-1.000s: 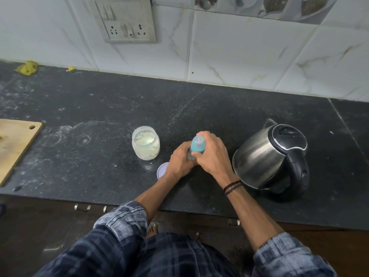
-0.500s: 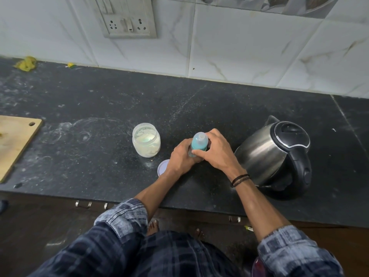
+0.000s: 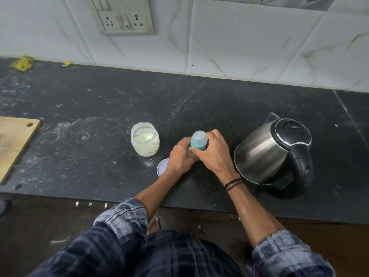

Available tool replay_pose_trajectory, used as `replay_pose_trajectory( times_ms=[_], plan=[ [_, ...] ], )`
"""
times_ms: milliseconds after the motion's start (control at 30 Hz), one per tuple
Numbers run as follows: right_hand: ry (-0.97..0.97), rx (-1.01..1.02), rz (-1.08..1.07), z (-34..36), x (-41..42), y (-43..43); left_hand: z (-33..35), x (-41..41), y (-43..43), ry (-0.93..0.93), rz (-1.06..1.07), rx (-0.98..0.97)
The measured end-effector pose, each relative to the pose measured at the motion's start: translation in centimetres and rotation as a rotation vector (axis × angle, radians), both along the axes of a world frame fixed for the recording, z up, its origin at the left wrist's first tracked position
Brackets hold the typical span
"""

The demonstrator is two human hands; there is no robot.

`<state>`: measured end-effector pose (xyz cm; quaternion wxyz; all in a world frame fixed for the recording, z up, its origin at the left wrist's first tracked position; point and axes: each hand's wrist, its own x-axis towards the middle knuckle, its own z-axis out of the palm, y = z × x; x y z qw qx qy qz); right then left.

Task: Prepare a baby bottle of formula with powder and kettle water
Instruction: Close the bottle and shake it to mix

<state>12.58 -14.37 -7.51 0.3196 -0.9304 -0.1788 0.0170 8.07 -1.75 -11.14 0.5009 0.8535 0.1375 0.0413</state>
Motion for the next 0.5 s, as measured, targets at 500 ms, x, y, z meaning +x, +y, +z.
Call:
replay_pose_trajectory(
  times_ms=[500],
  plan=[
    [-0.041, 0.016, -0.1, -1.3, -0.9, 0.5, -0.2, 0.0, 0.3, -0.005, -0.017, -0.009]
  ],
)
